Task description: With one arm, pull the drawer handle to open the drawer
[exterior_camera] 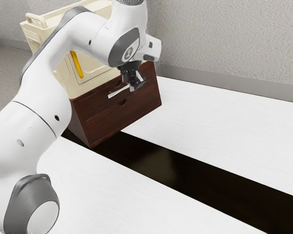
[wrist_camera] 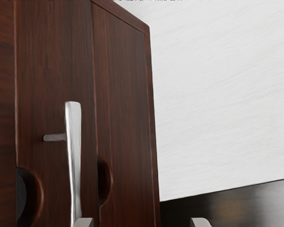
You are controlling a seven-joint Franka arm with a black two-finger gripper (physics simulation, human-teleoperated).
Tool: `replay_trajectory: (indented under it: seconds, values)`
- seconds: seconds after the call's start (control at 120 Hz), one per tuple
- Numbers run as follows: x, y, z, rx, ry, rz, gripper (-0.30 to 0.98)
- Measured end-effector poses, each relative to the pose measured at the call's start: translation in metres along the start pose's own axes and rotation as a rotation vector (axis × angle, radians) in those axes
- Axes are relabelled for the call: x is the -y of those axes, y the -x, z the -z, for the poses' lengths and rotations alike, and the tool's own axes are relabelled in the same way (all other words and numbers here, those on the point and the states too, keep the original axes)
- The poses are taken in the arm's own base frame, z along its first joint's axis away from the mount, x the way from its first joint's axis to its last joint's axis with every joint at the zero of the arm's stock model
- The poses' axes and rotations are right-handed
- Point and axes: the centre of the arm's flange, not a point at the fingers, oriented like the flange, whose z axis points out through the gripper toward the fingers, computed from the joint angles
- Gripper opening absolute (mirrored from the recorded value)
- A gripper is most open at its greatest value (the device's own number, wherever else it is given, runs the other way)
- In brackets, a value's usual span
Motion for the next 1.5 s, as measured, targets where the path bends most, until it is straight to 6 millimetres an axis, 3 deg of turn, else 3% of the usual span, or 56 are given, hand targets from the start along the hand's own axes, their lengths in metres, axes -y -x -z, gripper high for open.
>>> replay_trajectory:
  seconds: [0.358, 0.592, 0.975, 1.142, 1.392, 1.5]
  values:
    - [0.032, 0.005, -0.037, -0.035, 0.005, -0.044, 0.2]
    - [0.039, 0.007, -0.056, -0.033, 0.014, -0.067, 0.19]
    - [0.043, 0.009, -0.073, -0.034, 0.046, -0.087, 0.18]
    - [0.043, 0.009, -0.078, -0.04, 0.07, -0.082, 0.06]
    - [0.031, 0.007, -0.088, -0.039, 0.131, -0.041, -0.06]
    - [0.019, 0.004, -0.083, -0.018, 0.113, -0.036, -0.08]
